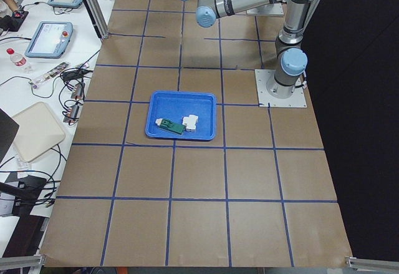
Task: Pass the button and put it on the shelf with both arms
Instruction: 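Close the right gripper on the button held by the left gripper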
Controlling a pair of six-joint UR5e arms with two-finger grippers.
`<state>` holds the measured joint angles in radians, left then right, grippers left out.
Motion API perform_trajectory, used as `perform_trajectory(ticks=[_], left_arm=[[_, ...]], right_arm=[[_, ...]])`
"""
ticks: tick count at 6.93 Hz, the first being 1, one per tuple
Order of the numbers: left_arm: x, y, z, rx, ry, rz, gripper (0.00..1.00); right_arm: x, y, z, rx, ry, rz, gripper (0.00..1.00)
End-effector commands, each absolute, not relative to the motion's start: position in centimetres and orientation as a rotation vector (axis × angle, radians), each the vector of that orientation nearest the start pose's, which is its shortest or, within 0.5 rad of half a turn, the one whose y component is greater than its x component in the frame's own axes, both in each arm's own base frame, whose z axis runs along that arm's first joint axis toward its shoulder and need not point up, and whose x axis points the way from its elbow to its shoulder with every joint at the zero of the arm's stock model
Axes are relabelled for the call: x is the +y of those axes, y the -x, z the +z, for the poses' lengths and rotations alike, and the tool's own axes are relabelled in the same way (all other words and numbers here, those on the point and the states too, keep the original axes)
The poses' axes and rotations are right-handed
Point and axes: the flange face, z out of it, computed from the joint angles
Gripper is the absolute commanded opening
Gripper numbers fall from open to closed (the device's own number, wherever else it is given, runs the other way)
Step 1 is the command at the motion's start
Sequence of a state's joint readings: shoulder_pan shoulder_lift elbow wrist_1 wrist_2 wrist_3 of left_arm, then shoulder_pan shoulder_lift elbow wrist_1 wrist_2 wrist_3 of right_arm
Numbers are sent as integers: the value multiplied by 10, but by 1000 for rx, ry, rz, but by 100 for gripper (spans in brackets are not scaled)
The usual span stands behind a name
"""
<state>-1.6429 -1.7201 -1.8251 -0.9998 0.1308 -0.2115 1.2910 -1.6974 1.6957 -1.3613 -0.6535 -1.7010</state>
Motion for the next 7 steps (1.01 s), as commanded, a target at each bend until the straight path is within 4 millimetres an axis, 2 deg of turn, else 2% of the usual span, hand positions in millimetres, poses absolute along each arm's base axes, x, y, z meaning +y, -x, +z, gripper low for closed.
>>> perform_trajectory(ticks=[1, 3, 7], left_arm=[[-507, 269, 433, -1701, 6, -69, 7], [-505, 269, 436, -1701, 10, -64, 7], [-504, 269, 437, -1705, 12, -61, 8]], right_arm=[[-486, -93, 492, 1779, 1435, -935, 100], [-482, -123, 494, 1714, 1461, -929, 100], [-481, -130, 497, 1707, 1393, -926, 100]])
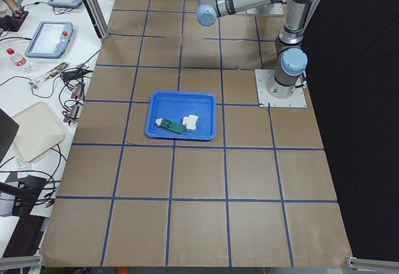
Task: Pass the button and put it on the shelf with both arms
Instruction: 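Close the right gripper on the button held by the left gripper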
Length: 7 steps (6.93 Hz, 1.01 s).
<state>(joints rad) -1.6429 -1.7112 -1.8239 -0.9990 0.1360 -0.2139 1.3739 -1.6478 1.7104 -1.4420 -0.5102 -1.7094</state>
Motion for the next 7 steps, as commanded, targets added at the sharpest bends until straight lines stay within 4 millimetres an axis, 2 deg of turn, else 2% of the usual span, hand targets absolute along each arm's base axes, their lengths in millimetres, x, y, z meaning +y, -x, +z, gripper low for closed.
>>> perform_trajectory(ticks=[1, 4, 5, 7], left_arm=[[-504, 269, 437, -1705, 12, -61, 8], [-503, 269, 438, -1707, 13, -59, 8], [-500, 269, 441, -1705, 16, -55, 8], [-497, 268, 441, -1707, 16, -55, 9]], right_arm=[[-480, -133, 497, 1702, 1399, -926, 100], [-478, -145, 495, 1684, 1413, -905, 99], [-477, -145, 496, 1687, 1408, -903, 92], [-476, -144, 495, 1690, 1411, -895, 43]])
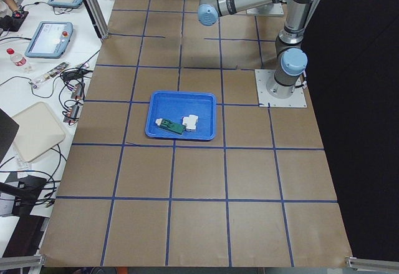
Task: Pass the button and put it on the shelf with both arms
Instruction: 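Close the right gripper on the button held by the left gripper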
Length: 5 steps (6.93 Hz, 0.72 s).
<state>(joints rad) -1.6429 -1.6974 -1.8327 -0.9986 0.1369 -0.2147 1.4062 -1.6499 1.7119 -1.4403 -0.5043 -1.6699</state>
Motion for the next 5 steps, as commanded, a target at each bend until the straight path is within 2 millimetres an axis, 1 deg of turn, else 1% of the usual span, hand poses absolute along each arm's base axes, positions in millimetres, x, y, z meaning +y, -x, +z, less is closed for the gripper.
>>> perform_trajectory(ticks=[1, 2, 3, 4, 5], left_arm=[[-497, 268, 441, -1710, 15, -56, 9], [-496, 268, 442, -1710, 14, -55, 12], [-496, 268, 443, -1710, 4, -64, 55], [-496, 268, 443, -1710, -5, -72, 90], [-496, 268, 443, -1709, -18, -84, 94]], right_arm=[[-476, -144, 495, 1693, 1415, -891, 21], [-475, -145, 495, 1693, 1417, -888, 10], [-474, -144, 495, 1700, 1425, -882, 5], [-474, -144, 494, 1706, 1434, -871, 3], [-474, -143, 495, 1707, 1435, -874, 1]])
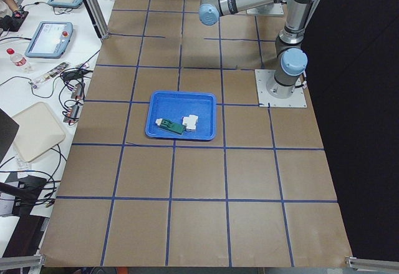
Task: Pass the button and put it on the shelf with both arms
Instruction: 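Open the left gripper and pull back while the right gripper withdraws the button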
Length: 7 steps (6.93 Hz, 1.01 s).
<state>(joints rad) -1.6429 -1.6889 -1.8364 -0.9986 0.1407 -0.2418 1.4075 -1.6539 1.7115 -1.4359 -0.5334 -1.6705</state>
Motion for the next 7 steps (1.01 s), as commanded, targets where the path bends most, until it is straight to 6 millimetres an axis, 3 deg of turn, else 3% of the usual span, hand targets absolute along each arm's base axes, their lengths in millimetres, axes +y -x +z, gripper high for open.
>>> perform_trajectory(ticks=[1, 3, 4, 6, 7], left_arm=[[-497, 268, 445, -1711, -18, -80, 100], [-500, 266, 448, -1776, -17, -48, 100], [-504, 261, 452, -1873, -25, -2, 100], [-521, 249, 466, -2171, -50, 144, 100], [-526, 242, 464, -2304, -69, 180, 100]], right_arm=[[-475, -143, 494, 1708, 1434, -871, 0], [-478, -124, 482, 1798, 1487, -781, 0], [-482, -98, 479, 1881, 1495, -747, 0], [-489, -17, 479, 2084, 1440, -721, 0], [-488, 26, 479, 2218, 1317, -688, 0]])
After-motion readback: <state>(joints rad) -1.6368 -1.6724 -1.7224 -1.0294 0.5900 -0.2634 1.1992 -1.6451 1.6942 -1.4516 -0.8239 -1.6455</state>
